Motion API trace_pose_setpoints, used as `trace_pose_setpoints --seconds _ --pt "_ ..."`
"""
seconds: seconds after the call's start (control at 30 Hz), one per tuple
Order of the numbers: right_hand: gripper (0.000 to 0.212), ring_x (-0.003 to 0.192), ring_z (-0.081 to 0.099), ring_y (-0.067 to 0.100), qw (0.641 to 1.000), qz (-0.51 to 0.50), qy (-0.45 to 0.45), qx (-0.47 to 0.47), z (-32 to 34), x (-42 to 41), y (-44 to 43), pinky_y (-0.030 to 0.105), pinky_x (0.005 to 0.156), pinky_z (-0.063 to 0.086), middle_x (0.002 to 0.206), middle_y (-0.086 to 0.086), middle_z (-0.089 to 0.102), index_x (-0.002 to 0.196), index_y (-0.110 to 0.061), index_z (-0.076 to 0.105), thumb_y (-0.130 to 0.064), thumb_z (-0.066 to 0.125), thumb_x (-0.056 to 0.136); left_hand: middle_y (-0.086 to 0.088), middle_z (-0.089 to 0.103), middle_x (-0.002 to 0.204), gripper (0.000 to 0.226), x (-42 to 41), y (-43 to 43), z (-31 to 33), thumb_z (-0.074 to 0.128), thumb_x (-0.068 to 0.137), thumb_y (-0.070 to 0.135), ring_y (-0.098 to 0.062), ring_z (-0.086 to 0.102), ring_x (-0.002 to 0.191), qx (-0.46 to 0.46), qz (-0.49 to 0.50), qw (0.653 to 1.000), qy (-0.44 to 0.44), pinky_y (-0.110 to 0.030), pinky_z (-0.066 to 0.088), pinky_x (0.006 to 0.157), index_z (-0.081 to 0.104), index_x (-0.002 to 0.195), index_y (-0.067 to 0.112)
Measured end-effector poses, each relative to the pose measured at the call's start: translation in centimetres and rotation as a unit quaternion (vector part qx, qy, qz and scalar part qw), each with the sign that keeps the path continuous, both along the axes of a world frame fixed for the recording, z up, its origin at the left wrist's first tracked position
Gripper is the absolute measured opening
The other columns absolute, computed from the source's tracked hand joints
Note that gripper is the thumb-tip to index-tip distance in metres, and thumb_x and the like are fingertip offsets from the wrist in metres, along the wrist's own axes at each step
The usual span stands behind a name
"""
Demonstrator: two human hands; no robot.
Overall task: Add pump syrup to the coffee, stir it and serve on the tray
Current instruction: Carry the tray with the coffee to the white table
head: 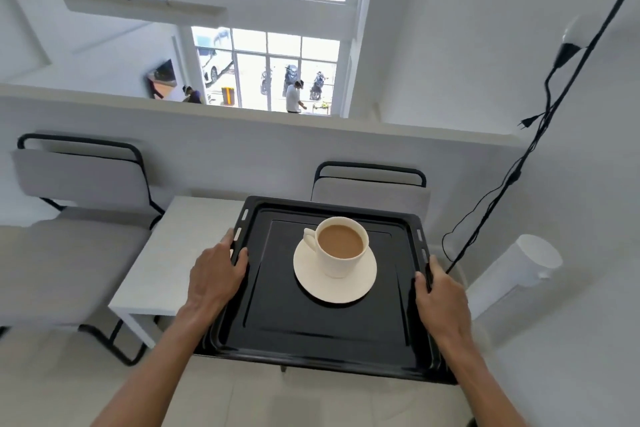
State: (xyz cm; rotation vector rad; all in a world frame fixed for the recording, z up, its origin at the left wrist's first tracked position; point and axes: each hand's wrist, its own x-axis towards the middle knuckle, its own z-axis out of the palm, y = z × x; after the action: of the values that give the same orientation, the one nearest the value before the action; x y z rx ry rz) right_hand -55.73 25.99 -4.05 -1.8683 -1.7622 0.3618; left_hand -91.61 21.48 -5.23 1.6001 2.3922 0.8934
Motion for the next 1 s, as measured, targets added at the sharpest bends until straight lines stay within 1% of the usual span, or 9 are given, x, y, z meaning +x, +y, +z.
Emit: trace_pose_setpoints --seconds 0.1,0.17,0.27,0.3,0.4,0.47,0.6,0.8,1.0 --pt "0.048 0.061 0.062 0.015 1.000 0.019 -0.006 0.003 -0.8 -3.3 2.4 0.023 0.056 0.046 0.067 0.000 0.062 0.149 -0.006 0.048 -0.020 0.055 0.103 -0.004 0.075 0.082 0.044 -3.0 0.6 -0.7 0.057 0.097 0.028 -0.026 0.068 0.070 0.005 0.027 1.000 0.001 -0.030 0.042 0.057 0.056 0.137 0.012" --pt "0.050 0.065 0.067 0.020 0.999 0.031 -0.008 -0.001 -1.6 -5.8 4.1 0.030 0.058 0.054 0.072 0.005 0.069 0.150 -0.005 0.046 -0.021 0.055 0.103 -0.004 0.075 0.082 0.045 -5.3 1.4 -1.3 0.058 0.096 0.028 -0.025 0.066 0.067 0.008 0.046 0.999 0.006 -0.029 0.041 0.056 0.056 0.138 0.011" --pt "0.050 0.086 0.074 0.032 0.999 0.042 0.007 0.011 -2.4 -9.2 6.2 0.044 0.076 0.063 0.095 0.017 0.076 0.148 -0.001 0.049 -0.018 0.058 0.102 -0.005 0.075 0.080 0.044 -8.3 2.5 -2.2 0.060 0.095 0.028 -0.027 0.066 0.066 0.010 0.064 0.998 0.006 -0.030 0.041 0.057 0.057 0.136 0.012" --pt "0.050 0.087 0.074 0.032 0.999 0.043 0.005 0.012 -2.7 -10.3 7.0 0.043 0.076 0.061 0.095 0.018 0.076 0.148 -0.001 0.049 -0.018 0.059 0.102 -0.005 0.075 0.080 0.044 -9.3 3.1 -2.5 0.060 0.095 0.028 -0.029 0.068 0.069 0.008 0.068 0.998 0.000 -0.031 0.043 0.058 0.057 0.137 0.013" --pt "0.052 0.065 0.065 0.019 0.999 0.052 0.002 -0.007 -3.6 -13.7 9.4 0.030 0.061 0.051 0.069 0.002 0.064 0.152 -0.004 0.044 -0.021 0.055 0.103 -0.005 0.074 0.077 0.045 -12.6 4.6 -3.1 0.060 0.095 0.029 -0.030 0.068 0.070 0.005 0.074 0.997 -0.019 -0.034 0.049 0.063 0.057 0.137 0.014" --pt "0.053 0.064 0.061 0.017 0.998 0.060 0.003 -0.018 -4.2 -15.8 10.9 0.028 0.061 0.047 0.067 -0.001 0.059 0.152 -0.004 0.043 -0.022 0.054 0.104 -0.006 0.074 0.077 0.045 -14.8 5.7 -3.6 0.061 0.095 0.028 -0.029 0.067 0.068 0.005 0.080 0.997 -0.019 -0.033 0.047 0.063 0.057 0.137 0.014" --pt "0.053 0.062 0.063 0.017 0.997 0.075 0.005 -0.029 -4.8 -19.8 13.9 0.032 0.059 0.053 0.064 -0.001 0.060 0.153 -0.004 0.042 -0.023 0.053 0.105 -0.002 0.068 0.069 0.044 -18.4 7.9 -3.8 0.061 0.095 0.026 -0.020 0.054 0.057 -0.001 0.089 0.996 -0.024 -0.030 0.044 0.061 0.057 0.137 0.016" --pt "0.053 0.074 0.070 0.028 0.996 0.085 0.012 -0.031 -5.5 -25.5 17.7 0.044 0.073 0.062 0.079 0.012 0.072 0.153 -0.004 0.041 -0.023 0.052 0.105 -0.011 0.075 0.078 0.049 -24.1 10.9 -4.6 0.060 0.097 0.027 -0.032 0.070 0.069 -0.011 0.086 0.996 -0.035 -0.043 0.060 0.071 0.053 0.144 0.014" --pt "0.053 0.082 0.071 0.030 0.996 0.077 0.017 -0.042 -6.9 -30.5 21.2 0.045 0.080 0.062 0.090 0.016 0.074 0.154 -0.006 0.042 -0.023 0.052 0.105 -0.016 0.077 0.085 0.049 -29.1 14.5 -6.5 0.063 0.095 0.026 -0.039 0.072 0.079 -0.002 0.091 0.995 -0.040 -0.043 0.057 0.074 0.054 0.142 0.013"
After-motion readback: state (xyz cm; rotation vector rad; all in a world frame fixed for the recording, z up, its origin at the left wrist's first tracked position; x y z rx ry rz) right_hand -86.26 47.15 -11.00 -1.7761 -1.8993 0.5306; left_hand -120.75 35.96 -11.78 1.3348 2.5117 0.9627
